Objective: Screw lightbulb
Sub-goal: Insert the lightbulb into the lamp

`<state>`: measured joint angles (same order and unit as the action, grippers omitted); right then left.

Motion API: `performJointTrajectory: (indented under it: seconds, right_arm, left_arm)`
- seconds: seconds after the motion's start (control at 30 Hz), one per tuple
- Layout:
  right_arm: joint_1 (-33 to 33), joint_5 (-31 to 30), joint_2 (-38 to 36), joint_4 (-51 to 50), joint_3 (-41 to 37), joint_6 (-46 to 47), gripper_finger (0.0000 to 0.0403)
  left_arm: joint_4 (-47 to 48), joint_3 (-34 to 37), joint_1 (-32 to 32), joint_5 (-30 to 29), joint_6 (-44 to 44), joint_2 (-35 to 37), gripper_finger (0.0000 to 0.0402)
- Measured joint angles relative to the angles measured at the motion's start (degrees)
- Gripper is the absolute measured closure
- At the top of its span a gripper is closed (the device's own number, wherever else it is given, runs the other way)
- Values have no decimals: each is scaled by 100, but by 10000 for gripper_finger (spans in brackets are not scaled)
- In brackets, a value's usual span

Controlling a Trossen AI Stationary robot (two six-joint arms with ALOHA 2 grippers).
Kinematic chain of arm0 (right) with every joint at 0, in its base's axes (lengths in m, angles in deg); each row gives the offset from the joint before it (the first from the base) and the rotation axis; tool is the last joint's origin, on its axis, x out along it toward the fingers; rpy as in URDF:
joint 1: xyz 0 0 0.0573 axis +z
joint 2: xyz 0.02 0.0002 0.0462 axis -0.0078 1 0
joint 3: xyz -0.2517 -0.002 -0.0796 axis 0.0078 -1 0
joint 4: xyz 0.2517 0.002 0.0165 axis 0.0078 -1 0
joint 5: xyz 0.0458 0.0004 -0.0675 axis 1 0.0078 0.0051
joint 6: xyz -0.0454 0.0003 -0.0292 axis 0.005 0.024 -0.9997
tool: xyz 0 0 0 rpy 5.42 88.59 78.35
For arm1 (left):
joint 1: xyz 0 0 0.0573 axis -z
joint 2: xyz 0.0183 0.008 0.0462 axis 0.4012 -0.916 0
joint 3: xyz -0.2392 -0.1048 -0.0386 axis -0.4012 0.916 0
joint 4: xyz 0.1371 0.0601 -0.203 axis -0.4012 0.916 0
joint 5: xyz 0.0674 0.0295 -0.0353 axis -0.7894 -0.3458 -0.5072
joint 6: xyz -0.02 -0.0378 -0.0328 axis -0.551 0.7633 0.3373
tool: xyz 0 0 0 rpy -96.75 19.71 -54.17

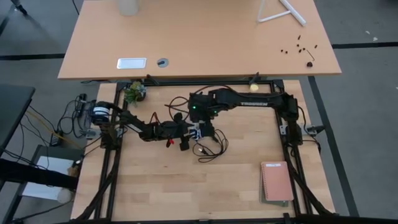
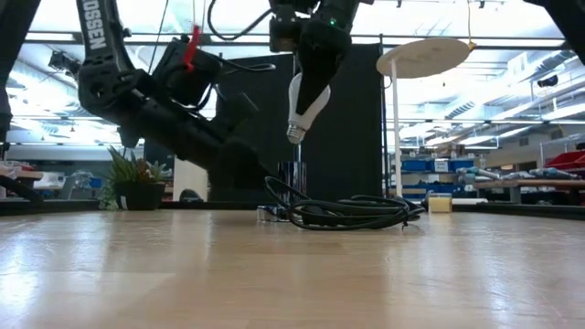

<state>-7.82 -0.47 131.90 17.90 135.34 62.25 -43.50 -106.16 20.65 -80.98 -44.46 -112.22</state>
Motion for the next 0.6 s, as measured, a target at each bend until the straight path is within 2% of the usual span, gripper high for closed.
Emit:
performJointTrajectory:
  seconds: [0.3, 0.6]
  right_arm:
    - [-33, 109, -2, -38, -31, 252, 135]
    - [-33, 242, -9, -48, -65, 430, 135]
  left_arm:
    - [-50, -219, 9, 47, 72, -129, 196]
    - [-50, -549, 11, 262, 135, -437, 245]
